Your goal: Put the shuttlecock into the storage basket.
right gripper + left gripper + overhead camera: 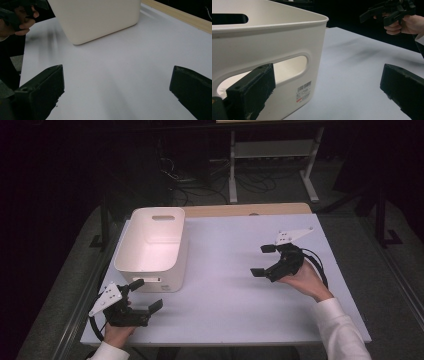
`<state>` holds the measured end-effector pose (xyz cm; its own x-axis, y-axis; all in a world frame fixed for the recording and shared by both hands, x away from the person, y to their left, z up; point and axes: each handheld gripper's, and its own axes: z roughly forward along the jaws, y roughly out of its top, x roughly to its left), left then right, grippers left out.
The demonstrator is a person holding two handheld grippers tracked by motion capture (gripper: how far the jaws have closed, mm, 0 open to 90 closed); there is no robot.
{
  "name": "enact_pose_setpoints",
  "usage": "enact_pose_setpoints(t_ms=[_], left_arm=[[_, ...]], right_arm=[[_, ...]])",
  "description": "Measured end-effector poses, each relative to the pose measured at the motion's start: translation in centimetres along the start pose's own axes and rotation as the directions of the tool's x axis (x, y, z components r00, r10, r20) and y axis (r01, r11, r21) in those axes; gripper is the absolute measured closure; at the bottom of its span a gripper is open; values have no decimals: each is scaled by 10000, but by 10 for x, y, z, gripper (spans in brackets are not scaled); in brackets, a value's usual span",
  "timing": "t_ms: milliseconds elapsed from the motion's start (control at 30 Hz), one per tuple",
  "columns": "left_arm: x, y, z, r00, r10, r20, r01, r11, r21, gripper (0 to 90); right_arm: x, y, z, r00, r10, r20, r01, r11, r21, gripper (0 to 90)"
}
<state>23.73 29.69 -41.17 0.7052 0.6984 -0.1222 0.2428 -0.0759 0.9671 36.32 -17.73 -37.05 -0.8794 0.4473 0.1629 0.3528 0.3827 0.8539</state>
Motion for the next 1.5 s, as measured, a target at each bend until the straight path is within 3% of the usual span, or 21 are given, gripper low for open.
enact_pose_setpoints(t_ms=[400, 1133, 1500], left_arm=[[0, 0, 0, 10000, 38, 14, -38, 10000, -11, 0], [-1, 0, 0, 10000, -29, 76, 30, 9999, -134, 0], [0, 0, 0, 10000, -32, 67, 33, 9999, -126, 0]], right_arm=[[-1, -24, -10, 9981, 517, 348, -514, 9986, -91, 0], [8, -55, -33, 9917, 858, 959, -774, 9932, -874, 0], [10, -71, -46, 9810, 1146, 1568, -941, 9867, -1322, 0]])
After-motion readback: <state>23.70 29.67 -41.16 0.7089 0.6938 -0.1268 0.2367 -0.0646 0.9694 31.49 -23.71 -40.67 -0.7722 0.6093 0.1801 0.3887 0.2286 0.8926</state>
